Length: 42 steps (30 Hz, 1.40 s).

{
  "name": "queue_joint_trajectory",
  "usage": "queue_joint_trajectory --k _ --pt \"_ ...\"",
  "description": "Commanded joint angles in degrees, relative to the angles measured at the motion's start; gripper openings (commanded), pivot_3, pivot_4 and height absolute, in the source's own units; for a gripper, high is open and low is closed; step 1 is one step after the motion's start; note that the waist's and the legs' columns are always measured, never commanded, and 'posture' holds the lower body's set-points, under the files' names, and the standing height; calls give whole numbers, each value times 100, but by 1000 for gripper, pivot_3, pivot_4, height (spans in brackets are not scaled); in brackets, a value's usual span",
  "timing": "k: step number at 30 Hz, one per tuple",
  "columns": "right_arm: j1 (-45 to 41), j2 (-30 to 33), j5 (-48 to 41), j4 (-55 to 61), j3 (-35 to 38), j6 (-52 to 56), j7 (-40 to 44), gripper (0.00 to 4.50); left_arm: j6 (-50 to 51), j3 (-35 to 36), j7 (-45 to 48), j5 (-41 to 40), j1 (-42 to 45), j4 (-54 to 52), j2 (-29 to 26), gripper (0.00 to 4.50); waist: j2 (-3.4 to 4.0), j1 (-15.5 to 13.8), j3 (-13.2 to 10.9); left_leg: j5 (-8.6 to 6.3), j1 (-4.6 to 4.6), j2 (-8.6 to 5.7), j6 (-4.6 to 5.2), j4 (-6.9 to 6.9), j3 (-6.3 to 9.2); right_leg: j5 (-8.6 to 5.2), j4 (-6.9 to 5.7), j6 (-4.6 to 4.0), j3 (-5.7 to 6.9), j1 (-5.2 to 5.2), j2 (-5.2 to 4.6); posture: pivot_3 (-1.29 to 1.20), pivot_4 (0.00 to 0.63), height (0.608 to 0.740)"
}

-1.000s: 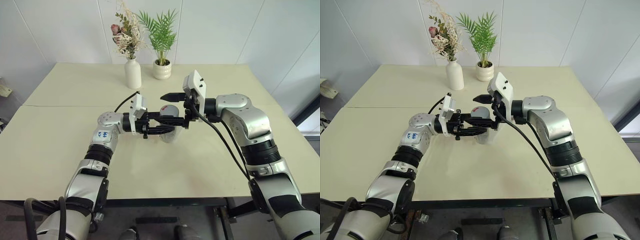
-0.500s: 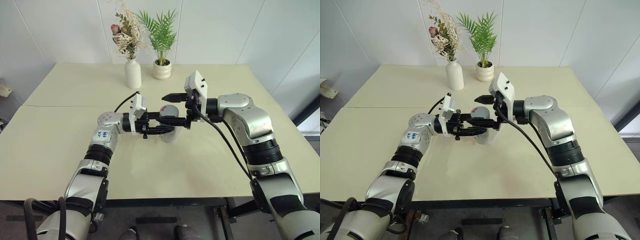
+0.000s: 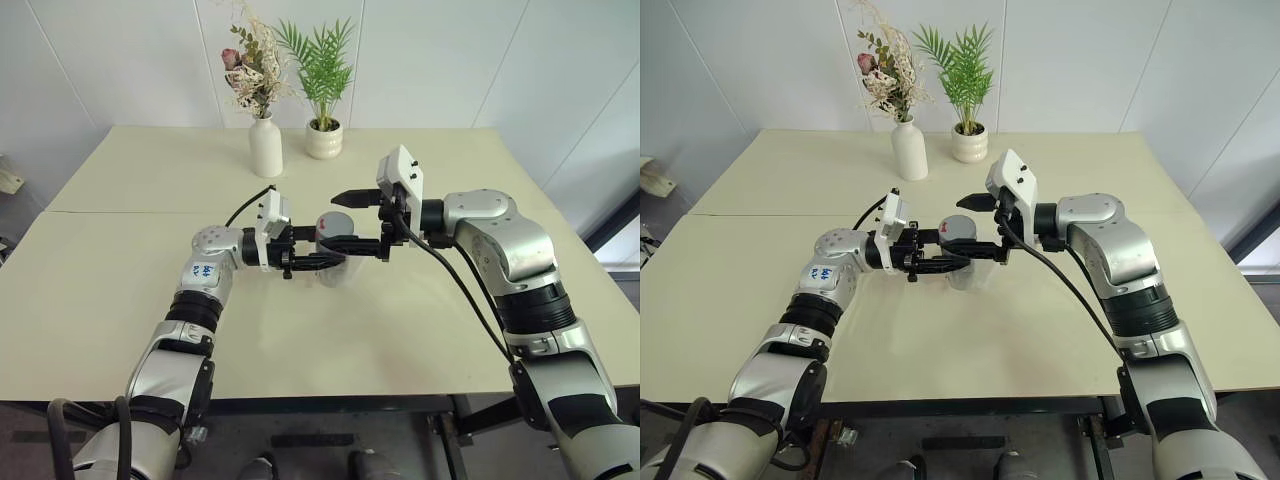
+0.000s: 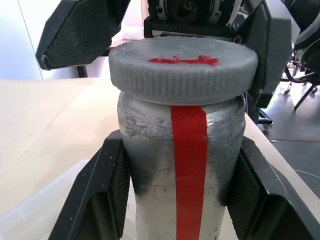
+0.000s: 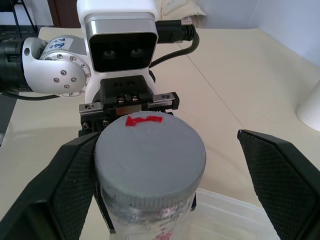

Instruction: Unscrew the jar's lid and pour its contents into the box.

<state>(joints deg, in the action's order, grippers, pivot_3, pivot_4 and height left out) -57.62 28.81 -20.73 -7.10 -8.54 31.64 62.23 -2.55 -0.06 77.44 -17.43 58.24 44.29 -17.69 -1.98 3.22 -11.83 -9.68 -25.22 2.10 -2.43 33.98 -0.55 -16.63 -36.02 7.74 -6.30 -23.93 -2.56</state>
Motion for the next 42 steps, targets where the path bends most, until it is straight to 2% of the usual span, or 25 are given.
queue_joint_trajectory --k 1,24,42 --pt "-15 136 -51 210 199 22 -14 4500 -32 43 45 -31 53 -213 -47 2156 0 0 0 0 0 0 0 0 0 0 0 0 0 0 0 0 150 740" --pt "45 265 -244 467 230 197 11 4500 -50 50 46 -17 99 -135 -78 2156 0 0 0 0 0 0 0 0 0 0 1 0 0 0 0 0 150 740" --pt "67 112 -438 805 209 486 -226 4500 -75 37 33 -12 71 -161 -51 2156 0 -1 0 0 0 0 0 0 0 0 1 0 0 0 0 0 150 740"
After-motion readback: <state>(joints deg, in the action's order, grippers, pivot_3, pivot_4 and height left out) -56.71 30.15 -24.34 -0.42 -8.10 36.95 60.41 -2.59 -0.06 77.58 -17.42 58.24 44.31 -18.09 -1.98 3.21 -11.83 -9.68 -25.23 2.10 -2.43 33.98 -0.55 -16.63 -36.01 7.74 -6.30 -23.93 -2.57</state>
